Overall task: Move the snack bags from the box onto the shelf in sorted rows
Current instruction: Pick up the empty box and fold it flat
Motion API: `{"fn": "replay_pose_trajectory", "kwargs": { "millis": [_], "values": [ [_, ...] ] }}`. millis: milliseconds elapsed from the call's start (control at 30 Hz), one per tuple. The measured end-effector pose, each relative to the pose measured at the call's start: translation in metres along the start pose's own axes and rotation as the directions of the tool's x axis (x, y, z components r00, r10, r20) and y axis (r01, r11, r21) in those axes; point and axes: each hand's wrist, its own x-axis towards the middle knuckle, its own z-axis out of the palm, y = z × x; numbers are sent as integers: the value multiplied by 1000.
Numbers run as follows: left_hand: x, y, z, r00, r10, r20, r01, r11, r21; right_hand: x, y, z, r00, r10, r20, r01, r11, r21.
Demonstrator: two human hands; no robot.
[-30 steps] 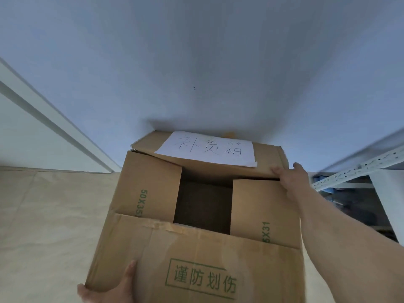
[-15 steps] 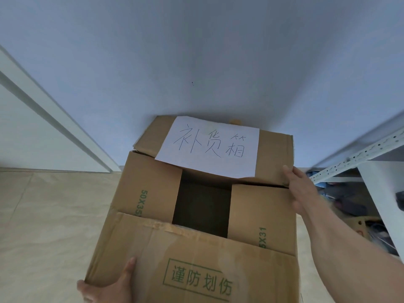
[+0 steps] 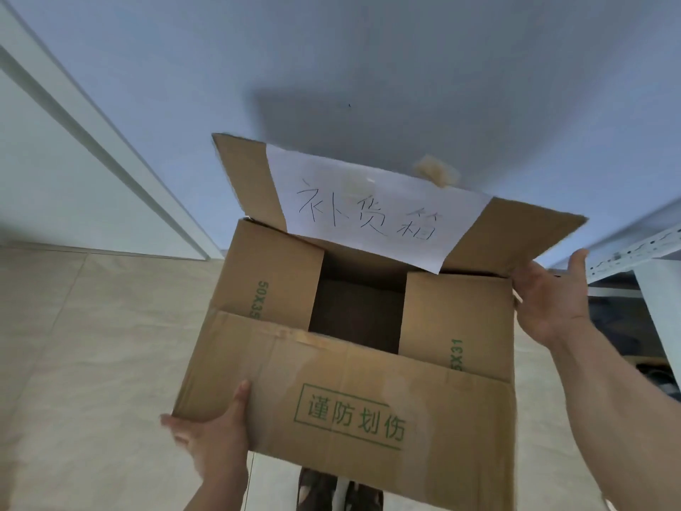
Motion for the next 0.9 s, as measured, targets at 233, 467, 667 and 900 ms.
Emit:
{"fn": "replay_pose_trajectory", "kwargs": {
  "millis": [233, 467, 667, 900],
  "values": [
    [0, 5, 8, 997, 64, 47, -66, 997, 39, -3, -16, -22, 995, 102, 21, -77, 855, -512],
    [-25, -5, 29, 984, -17, 177, 64, 962, -265, 17, 7, 40, 984, -177, 23, -24, -261, -965],
    [-79, -51, 56, 828, -229, 511, 383, 897, -219, 58, 30, 106, 969, -157, 193, 161, -196, -967],
    [-88, -73, 71, 769, -252, 587, 431, 883, -186, 75, 42, 111, 976, -95, 196, 184, -126, -975]
  ]
}}
